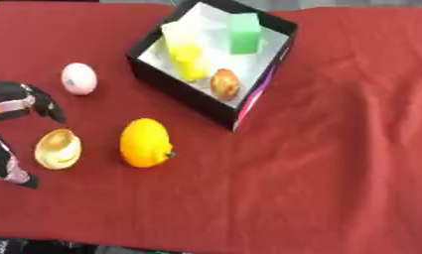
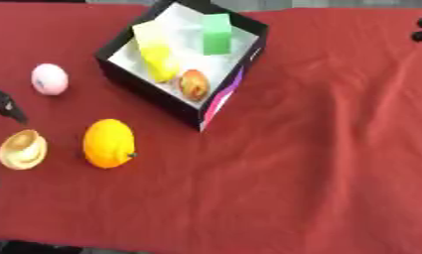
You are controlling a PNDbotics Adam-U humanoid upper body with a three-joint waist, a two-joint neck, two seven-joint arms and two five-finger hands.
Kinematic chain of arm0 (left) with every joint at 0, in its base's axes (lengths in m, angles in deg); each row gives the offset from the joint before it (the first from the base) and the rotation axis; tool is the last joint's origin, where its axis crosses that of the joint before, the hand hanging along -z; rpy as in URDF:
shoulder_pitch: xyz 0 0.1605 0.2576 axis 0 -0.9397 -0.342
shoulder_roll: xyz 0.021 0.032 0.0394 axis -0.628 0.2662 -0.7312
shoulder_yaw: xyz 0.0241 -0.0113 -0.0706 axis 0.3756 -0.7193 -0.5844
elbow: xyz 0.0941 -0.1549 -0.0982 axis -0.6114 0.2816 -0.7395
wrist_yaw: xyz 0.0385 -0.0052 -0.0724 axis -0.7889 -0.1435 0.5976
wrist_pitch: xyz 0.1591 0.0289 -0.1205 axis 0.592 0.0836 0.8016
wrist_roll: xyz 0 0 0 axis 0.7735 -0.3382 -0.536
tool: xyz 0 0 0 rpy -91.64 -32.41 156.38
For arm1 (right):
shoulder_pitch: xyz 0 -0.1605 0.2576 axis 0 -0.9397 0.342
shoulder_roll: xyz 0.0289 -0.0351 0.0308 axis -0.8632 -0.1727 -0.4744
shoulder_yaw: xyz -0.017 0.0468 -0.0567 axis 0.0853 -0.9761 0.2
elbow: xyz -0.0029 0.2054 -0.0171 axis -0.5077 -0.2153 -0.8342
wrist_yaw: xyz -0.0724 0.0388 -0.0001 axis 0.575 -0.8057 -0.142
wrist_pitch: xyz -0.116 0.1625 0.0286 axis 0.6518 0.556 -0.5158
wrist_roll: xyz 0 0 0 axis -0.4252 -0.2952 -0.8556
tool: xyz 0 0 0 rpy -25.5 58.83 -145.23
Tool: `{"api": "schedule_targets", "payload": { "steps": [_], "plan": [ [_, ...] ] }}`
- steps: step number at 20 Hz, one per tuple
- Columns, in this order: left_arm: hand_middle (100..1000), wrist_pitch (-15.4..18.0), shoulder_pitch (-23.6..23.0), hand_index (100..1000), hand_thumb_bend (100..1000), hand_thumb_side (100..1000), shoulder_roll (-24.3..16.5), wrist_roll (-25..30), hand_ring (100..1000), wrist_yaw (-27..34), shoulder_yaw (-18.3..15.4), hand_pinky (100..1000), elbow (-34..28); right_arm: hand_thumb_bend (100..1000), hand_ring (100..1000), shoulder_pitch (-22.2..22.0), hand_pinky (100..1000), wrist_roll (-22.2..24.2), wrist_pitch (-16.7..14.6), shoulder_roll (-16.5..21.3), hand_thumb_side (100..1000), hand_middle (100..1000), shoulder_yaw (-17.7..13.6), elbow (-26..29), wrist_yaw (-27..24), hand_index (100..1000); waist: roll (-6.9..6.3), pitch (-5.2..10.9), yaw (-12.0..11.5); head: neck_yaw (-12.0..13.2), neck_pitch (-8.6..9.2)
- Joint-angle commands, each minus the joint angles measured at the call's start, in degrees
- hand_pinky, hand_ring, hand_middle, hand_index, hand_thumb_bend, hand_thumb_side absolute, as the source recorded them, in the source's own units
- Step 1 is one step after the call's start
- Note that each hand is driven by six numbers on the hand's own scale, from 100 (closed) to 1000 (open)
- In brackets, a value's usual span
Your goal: Pick up objects on the table and place them in the box.
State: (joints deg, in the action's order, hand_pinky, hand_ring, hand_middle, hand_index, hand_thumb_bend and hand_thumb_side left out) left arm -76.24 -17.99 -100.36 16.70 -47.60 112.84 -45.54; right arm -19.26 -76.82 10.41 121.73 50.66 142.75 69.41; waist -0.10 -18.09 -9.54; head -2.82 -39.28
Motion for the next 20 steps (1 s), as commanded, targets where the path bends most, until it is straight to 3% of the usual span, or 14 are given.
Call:
{"api": "schedule_targets", "payload": {
  "steps": [1, 13, 20],
  "plan": [
    [719, 0.06, 0.51, 782, 750, 100, -0.36, -1.18, 794, -1.28, -0.48, 799, 0.84, 100, 740, 0.36, 970, -0.07, 0.26, 0.87, 539, 699, -0.55, 0.28, 0.39, 841, 0.07, 0.87, -0.07, 0.3, 0.06],
    [698, -1.24, 1.87, 775, 690, 100, 3.34, -4.8, 764, -2.04, -0.58, 773, 2.55, 100, 739, -0.47, 971, 0.17, 0.35, 0.04, 542, 698, -0.94, -0.08, 1.09, 840, 0.16, 0.82, -0.25, 0.68, 0.68],
    [685, -0.6, 2.28, 763, 703, 100, 4.66, -4.0, 745, -4.63, 0.35, 761, 4.75, 100, 742, -0.47, 976, 0.88, -0.01, -0.07, 539, 702, -1.02, 0.19, 0.72, 843, 0.18, 0.8, -0.16, 0.75, 0.63]
  ]
}}
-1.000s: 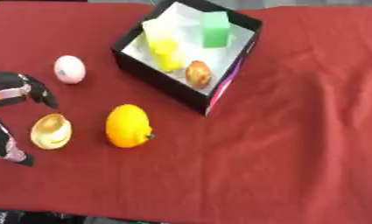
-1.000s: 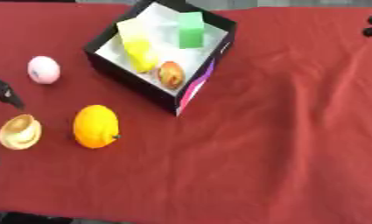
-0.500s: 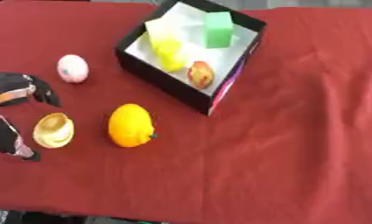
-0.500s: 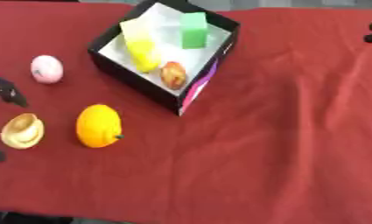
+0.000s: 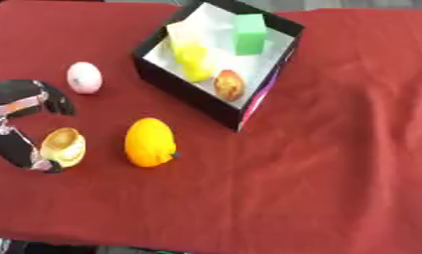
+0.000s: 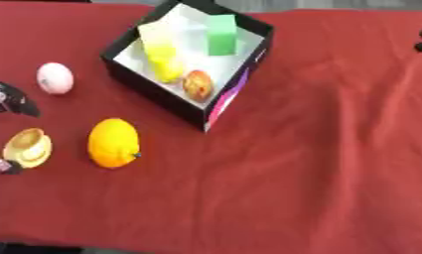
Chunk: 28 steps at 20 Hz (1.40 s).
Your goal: Pick up objects on the table and place them in the box.
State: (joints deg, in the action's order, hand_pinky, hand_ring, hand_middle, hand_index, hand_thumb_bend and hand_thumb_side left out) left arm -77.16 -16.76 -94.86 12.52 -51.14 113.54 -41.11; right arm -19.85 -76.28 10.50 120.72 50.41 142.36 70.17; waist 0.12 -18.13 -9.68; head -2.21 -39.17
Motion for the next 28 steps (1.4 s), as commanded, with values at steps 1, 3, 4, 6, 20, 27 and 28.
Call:
{"api": "schedule_targets", "payload": {
  "steps": [1, 3, 4, 6, 20, 27, 28],
  "plan": [
    [675, 0.41, 1.15, 755, 691, 100, -0.65, 0.18, 729, -1.44, -0.31, 751, 0.55, 100, 743, 0.12, 977, 0.4, -0.08, 0.9, 540, 701, -0.77, 0.52, -0.07, 843, -0.03, 0.85, -0.03, 0.15, 0.54],
    [671, 0.51, 1.38, 748, 689, 100, -0.07, 0.0, 722, -2.42, -0.2, 747, 0.98, 100, 743, 0.11, 978, 0.57, -0.02, 0.77, 541, 702, -0.74, 0.41, -0.1, 843, -0.01, 0.9, -0.09, 0.21, 0.55],
    [667, 0.55, 1.41, 745, 693, 100, 0.22, -0.08, 717, -2.92, -0.15, 745, 1.24, 100, 742, 0.1, 978, 0.63, 0.0, 0.7, 540, 702, -0.75, 0.37, -0.13, 843, 0.0, 0.92, -0.1, 0.23, 0.55],
    [661, 0.79, 1.42, 739, 706, 100, 0.68, -0.11, 709, -3.91, 0.01, 742, 1.8, 100, 741, 0.06, 978, 0.75, 0.02, 0.62, 537, 701, -0.79, 0.32, -0.18, 843, 0.0, 0.95, -0.09, 0.24, 0.56],
    [591, 2.84, 0.24, 643, 781, 100, 2.42, -4.01, 625, -11.77, 0.88, 688, 3.92, 100, 740, -0.19, 979, 0.88, 0.27, 0.31, 534, 701, -1.01, 0.43, -0.73, 843, -0.25, 1.14, -0.04, -0.78, 0.13],
    [553, 3.46, -0.45, 617, 764, 100, 3.4, -8.15, 587, -15.1, 0.91, 656, 5.43, 100, 739, -0.23, 979, 0.69, 0.33, 0.24, 534, 700, -1.04, 0.52, -0.88, 842, -0.33, 1.18, -0.02, -0.75, -0.36],
    [551, 3.34, -0.52, 618, 745, 100, 3.51, -8.9, 582, -15.29, 0.85, 647, 5.66, 100, 739, -0.27, 979, 0.68, 0.36, 0.21, 536, 700, -1.04, 0.52, -0.87, 842, -0.33, 1.17, 0.02, -0.77, -0.34]
  ]
}}
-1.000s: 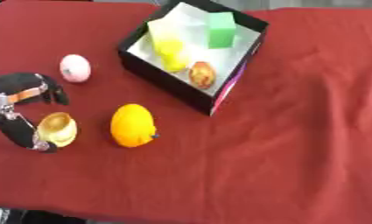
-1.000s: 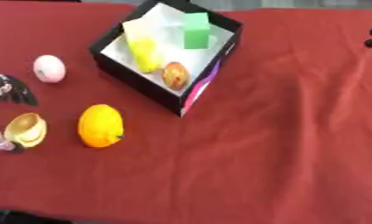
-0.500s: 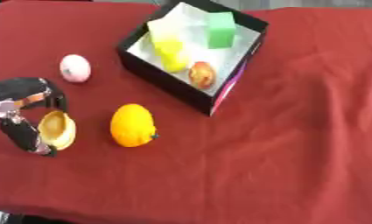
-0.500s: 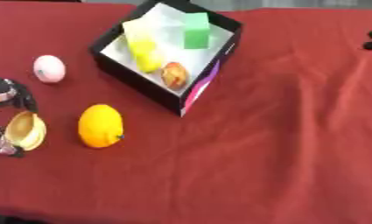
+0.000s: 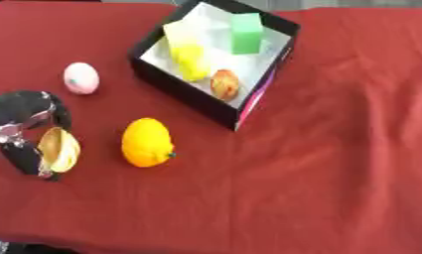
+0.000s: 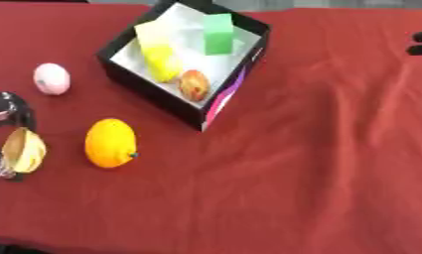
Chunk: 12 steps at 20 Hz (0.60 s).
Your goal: Pick up objects on the table and place them in the box.
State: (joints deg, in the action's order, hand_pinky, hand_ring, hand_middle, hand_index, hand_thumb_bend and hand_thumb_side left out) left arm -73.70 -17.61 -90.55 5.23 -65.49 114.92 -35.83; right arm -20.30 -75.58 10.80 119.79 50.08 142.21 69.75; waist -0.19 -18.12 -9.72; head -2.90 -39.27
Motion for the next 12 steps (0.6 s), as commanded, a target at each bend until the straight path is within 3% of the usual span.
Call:
{"api": "schedule_targets", "payload": {
  "steps": [1, 3, 5, 7, 12],
  "plan": [
    [553, -0.27, 0.23, 622, 698, 100, -0.74, -2.38, 577, -0.99, -0.63, 635, 0.54, 100, 738, 0.12, 979, -0.06, 0.08, 1.13, 534, 700, -0.73, 0.65, -0.43, 842, -0.03, 1.17, 0.09, -0.1, -0.24],
    [551, -0.63, 0.1, 617, 648, 100, -0.67, -3.91, 566, -0.8, -0.82, 616, 0.79, 100, 738, 0.04, 979, -0.14, 0.08, 1.15, 534, 699, -0.8, 0.66, -0.43, 842, -0.09, 1.22, 0.12, -0.04, -0.26],
    [541, -1.15, 0.1, 603, 502, 100, -0.59, -5.28, 544, -0.44, -1.04, 582, 1.15, 100, 738, 0.09, 979, -0.18, 0.06, 1.19, 533, 699, -0.82, 0.72, -0.57, 842, -0.12, 1.26, 0.13, -0.07, -0.25],
    [535, -1.64, 0.2, 594, 430, 100, -0.43, -6.32, 536, -0.13, -1.22, 568, 1.54, 100, 737, 0.12, 979, -0.19, 0.06, 1.26, 531, 699, -0.79, 0.75, -0.67, 842, -0.1, 1.29, 0.14, -0.11, -0.19],
    [497, -2.55, 0.68, 539, 441, 100, -0.81, -6.13, 514, 2.39, -1.6, 546, 1.9, 100, 737, -0.01, 978, -0.31, -0.06, 1.35, 528, 698, -0.86, 0.75, -0.57, 841, 0.01, 1.24, 0.08, -0.18, -0.19]
  ]
}}
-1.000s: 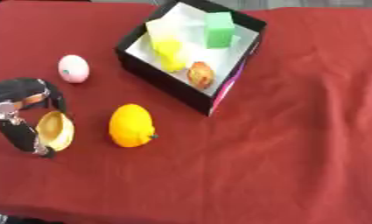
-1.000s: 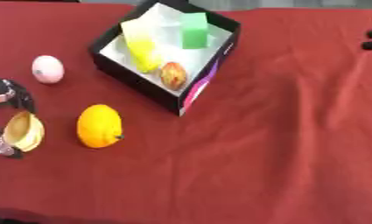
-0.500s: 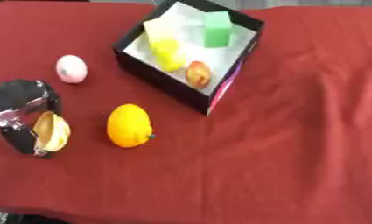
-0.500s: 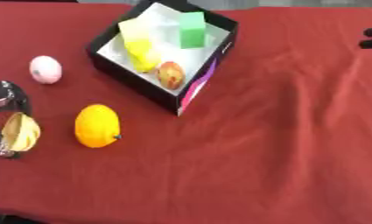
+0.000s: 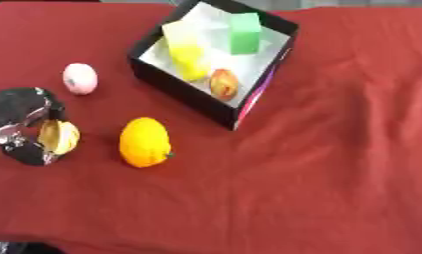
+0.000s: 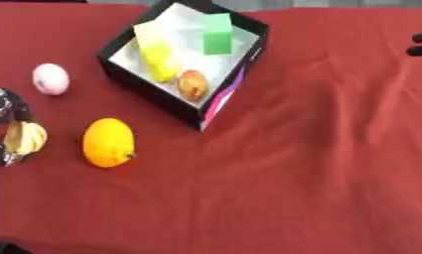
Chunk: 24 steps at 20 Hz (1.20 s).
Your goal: Pick up objects on the table and place them in the box.
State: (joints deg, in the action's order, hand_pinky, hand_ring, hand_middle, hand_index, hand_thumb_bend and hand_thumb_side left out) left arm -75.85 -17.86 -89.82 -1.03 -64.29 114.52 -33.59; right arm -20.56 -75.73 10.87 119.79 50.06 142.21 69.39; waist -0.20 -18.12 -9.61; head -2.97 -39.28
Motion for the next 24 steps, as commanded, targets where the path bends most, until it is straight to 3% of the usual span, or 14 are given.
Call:
{"api": "schedule_targets", "payload": {
  "steps": [1, 7, 8, 9, 11, 16, 20, 24],
  "plan": [
    [490, -0.51, 1.04, 530, 443, 100, -1.78, 0.62, 509, 1.92, -1.42, 541, -0.7, 100, 736, 0.22, 978, -0.21, -0.16, 1.39, 528, 698, -0.87, 0.75, -0.19, 841, 0.03, 1.21, -0.09, -0.12, -0.22],
    [471, -0.79, 2.15, 506, 460, 100, -4.1, 3.66, 496, 4.79, -2.39, 519, -5.13, 100, 736, 0.28, 977, -0.24, -0.25, 1.7, 527, 697, -0.81, 0.87, -0.37, 840, -0.1, 1.33, -0.28, -0.06, -0.51],
    [471, -0.79, 2.4, 504, 373, 100, -4.46, 4.14, 495, 5.15, -2.5, 517, -6.09, 100, 736, 0.29, 977, -0.21, -0.32, 1.82, 534, 697, -0.79, 0.97, -0.46, 840, -0.13, 1.35, -0.29, -0.1, -0.55],
    [470, -0.81, 2.67, 504, 454, 100, -4.82, 4.61, 495, 5.56, -2.62, 516, -7.12, 100, 736, 0.28, 977, -0.2, -0.38, 1.95, 525, 697, -0.78, 1.06, -0.54, 840, -0.15, 1.37, -0.3, -0.16, -0.57],
    [469, -0.94, 3.52, 502, 446, 100, -5.35, 5.57, 493, 6.54, -2.95, 513, -9.21, 100, 736, 0.2, 977, -0.25, -0.48, 2.19, 525, 697, -0.8, 1.18, -0.66, 840, -0.23, 1.4, -0.34, -0.25, -0.54],
    [463, -1.84, 10.06, 495, 438, 100, -4.36, 6.82, 488, 8.15, -4.67, 506, -14.48, 100, 736, -0.04, 977, -0.5, -0.56, 2.61, 525, 697, -0.95, 1.24, -0.85, 840, -0.5, 1.62, -0.59, -0.59, -0.63],
    [456, -1.73, 20.39, 485, 415, 100, 3.57, 7.66, 482, 4.87, -4.28, 502, -11.13, 100, 736, 0.14, 977, -0.57, -0.52, 2.95, 526, 698, -1.0, 1.2, -1.53, 839, -0.47, 2.05, -0.82, -0.75, -0.87],
    [452, 0.55, 30.58, 480, 403, 100, 16.27, 7.47, 478, -0.05, -2.73, 499, 1.39, 100, 737, 1.55, 977, -0.06, -0.78, 3.79, 525, 698, -0.42, 1.56, -2.7, 840, -0.05, 2.17, -0.3, -0.33, -1.1]
  ]
}}
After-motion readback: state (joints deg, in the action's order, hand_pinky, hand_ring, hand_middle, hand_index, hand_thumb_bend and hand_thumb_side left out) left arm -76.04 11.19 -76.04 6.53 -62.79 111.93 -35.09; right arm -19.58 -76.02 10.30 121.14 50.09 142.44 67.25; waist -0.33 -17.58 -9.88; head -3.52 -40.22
